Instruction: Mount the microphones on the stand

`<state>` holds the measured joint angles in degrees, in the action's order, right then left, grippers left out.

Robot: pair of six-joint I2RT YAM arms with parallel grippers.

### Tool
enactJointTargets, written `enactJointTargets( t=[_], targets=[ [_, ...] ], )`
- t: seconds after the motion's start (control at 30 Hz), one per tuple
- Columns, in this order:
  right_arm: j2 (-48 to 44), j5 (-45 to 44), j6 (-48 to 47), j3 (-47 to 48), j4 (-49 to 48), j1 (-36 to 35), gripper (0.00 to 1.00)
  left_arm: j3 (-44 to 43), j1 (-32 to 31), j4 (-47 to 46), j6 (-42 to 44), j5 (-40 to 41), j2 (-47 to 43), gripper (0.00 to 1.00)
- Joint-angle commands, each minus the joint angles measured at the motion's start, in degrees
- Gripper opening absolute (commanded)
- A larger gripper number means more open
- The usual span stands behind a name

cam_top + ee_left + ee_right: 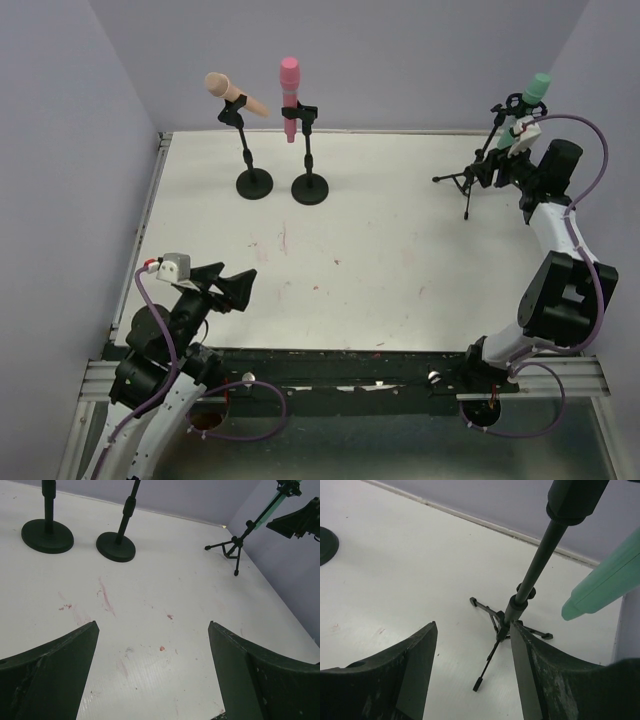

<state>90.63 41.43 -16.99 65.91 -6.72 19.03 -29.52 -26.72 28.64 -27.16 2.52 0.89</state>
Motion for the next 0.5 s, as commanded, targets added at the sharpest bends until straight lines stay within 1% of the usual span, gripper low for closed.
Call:
enactJointTargets(
  t=[0.0,0.1,0.23,0.37,0.47],
  targets=[
    [-4.84,1.10,0.03,-3.15,4.16,0.49,0.68,-1.77,0.18,0.01,1.93,-2.26,0.96,0.98],
    [-9.14,3.65,1.17,-5.69,6.62,0.49,0.69,-2.56,0.18,-0.25,2.90,-2.35,2.62,0.98],
    [-15.47,7.43,4.50,-8.77,11.28,0.49,0.77,-3.79,0.18,-1.74,4.30,-1.39,5.61,0.98],
    [-23.11,9.20,8.81,-11.59,14.27,0.49,0.88,-6.77,0.27,-3.16,7.64,0.54,11.05,0.98],
    [-27.51,9.63,12.32,-12.73,16.64,0.49,0.88,-10.29,0.53,-3.07,11.06,4.23,16.33,0.98]
  ],
)
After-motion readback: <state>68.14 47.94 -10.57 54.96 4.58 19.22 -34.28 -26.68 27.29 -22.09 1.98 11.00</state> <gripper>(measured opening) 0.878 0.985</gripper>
